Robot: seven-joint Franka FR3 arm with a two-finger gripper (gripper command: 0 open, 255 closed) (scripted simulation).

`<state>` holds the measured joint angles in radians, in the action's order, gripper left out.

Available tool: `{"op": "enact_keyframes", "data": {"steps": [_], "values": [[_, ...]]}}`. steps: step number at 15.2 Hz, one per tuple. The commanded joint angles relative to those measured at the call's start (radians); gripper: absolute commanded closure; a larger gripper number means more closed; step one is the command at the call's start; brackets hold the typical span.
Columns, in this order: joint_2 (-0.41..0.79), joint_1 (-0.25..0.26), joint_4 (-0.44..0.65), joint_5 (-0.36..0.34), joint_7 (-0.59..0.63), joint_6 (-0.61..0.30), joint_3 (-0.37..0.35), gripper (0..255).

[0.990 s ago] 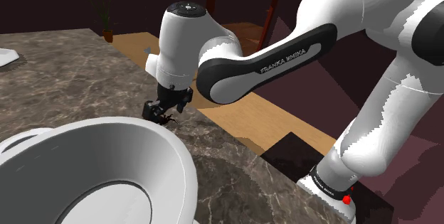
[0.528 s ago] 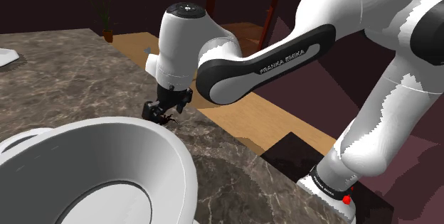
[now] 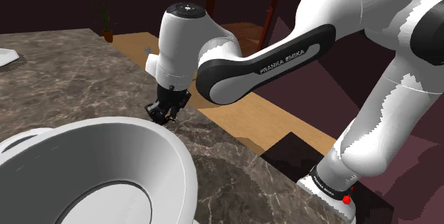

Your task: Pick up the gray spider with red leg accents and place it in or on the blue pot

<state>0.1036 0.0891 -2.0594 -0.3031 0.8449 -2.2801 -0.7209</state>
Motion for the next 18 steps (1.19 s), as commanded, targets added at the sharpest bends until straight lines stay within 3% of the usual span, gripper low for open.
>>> {"op": "enact_keyframes", "data": {"steps": [1,18], "values": [[0.000,0.000,0.000,0.000,0.000,0.000,0.000,255],[-0.088,-0.012,0.134,0.106,-0.094,0.188,-0.007,255]]}}
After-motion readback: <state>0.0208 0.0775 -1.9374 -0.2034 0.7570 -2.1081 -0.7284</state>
